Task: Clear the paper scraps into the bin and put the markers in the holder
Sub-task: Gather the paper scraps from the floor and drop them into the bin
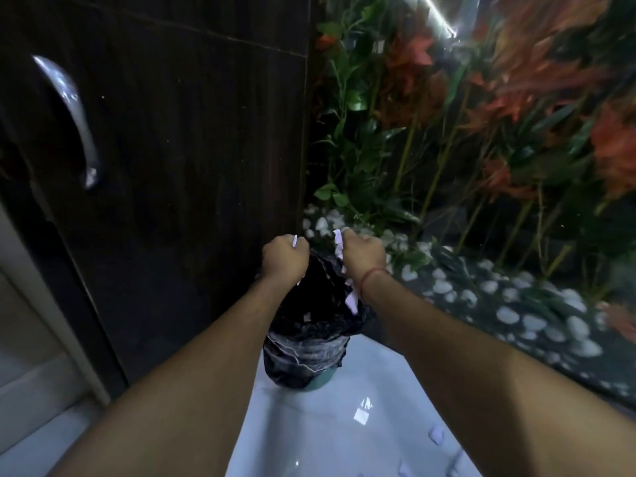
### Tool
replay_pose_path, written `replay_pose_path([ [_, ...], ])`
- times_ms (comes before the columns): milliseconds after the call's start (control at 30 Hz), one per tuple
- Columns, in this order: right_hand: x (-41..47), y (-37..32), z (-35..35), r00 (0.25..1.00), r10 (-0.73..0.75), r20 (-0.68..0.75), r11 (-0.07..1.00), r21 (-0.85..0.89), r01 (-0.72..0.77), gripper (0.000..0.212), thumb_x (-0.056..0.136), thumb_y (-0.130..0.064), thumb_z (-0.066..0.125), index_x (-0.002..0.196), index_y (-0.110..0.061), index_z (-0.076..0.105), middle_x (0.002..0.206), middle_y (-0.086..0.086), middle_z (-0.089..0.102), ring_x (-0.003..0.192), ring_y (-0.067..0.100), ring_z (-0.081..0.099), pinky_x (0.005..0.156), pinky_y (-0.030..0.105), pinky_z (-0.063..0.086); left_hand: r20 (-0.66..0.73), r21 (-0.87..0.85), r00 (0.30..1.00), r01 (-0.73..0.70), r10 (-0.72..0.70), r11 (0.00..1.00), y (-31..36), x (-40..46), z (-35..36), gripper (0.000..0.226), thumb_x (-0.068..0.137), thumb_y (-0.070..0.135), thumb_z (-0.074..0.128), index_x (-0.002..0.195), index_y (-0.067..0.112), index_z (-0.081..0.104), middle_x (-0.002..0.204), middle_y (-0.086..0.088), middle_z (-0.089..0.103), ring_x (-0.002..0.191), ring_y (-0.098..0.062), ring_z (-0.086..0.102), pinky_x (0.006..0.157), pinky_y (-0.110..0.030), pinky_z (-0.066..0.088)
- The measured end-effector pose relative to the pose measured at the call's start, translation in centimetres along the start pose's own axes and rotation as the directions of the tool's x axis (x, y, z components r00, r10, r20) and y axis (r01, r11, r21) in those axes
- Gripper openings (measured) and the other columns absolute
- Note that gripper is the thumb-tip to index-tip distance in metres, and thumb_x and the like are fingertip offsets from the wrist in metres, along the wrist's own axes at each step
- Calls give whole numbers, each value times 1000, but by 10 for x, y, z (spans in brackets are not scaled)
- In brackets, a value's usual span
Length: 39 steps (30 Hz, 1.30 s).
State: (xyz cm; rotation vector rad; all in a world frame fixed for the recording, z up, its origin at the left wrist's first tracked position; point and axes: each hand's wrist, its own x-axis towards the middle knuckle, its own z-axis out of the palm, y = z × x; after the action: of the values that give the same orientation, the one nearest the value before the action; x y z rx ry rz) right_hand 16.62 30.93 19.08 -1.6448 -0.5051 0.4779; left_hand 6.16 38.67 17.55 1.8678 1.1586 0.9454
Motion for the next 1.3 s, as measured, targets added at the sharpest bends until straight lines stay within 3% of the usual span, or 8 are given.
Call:
replay_pose_path([
  [167,23,17,11,987,74,142,996,-66,-65,34,70,-30,62,80,2,65,72,19,60,64,25,54,58,33,43,149,-86,985,96,-82,992,-21,6,1,20,81,33,53,78,22,69,79,-4,71,72,-27,69,67,-41,60],
  [333,10,1,13,952,160,260,985,-102,-138,21,92,-25,54,85,-8,66,74,6,65,72,22,58,66,29,40,174,-156,974,170,-142,973,-28,6,-2,56,92,59,34,78,22,74,94,-5,71,91,-25,63,90,-38,49],
  [500,4,0,19,920,227,320,960,-234,-155,19,95,-7,48,87,-8,65,89,11,69,80,20,61,76,42,45,144,-33,986,85,-79,996,-35,2,-3,28,94,32,49,95,18,73,99,-2,69,88,-22,62,78,-33,51],
  [667,-4,14,15,925,108,365,934,-356,31,24,94,1,50,98,-10,72,94,11,68,73,17,61,56,26,49,117,100,993,-38,27,994,-38,-15,-2,39,91,40,56,65,15,68,61,-4,62,60,-24,59,53,-30,42],
  [800,-13,26,6,919,88,383,942,-331,48,34,91,7,53,112,-14,71,117,6,67,81,23,70,65,36,55,107,173,991,-101,83,980,-42,-25,-1,13,86,32,63,76,24,64,76,5,65,71,-17,60,63,-31,53],
  [1000,-20,32,-5,972,69,224,967,-253,-11,37,89,16,46,94,-12,70,100,9,64,89,28,66,66,44,61,118,199,987,-127,105,972,-40,-27,-3,23,90,33,59,70,23,65,75,1,68,66,-18,60,61,-33,53],
  [1167,-17,29,-34,991,-60,118,918,-383,101,24,88,-13,68,65,-8,65,65,11,67,54,24,62,52,32,55,140,193,974,-203,178,960,-36,-38,0,39,90,43,59,68,11,66,62,-10,64,57,-26,58,52,-35,44],
  [1300,-24,32,-83,951,-190,244,703,-642,305,8,82,-11,71,77,-6,76,75,4,70,72,15,63,65,23,46,213,172,940,-304,266,937,-20,-55,14,23,88,33,65,69,21,61,72,0,64,72,-20,60,85,-35,50],
])
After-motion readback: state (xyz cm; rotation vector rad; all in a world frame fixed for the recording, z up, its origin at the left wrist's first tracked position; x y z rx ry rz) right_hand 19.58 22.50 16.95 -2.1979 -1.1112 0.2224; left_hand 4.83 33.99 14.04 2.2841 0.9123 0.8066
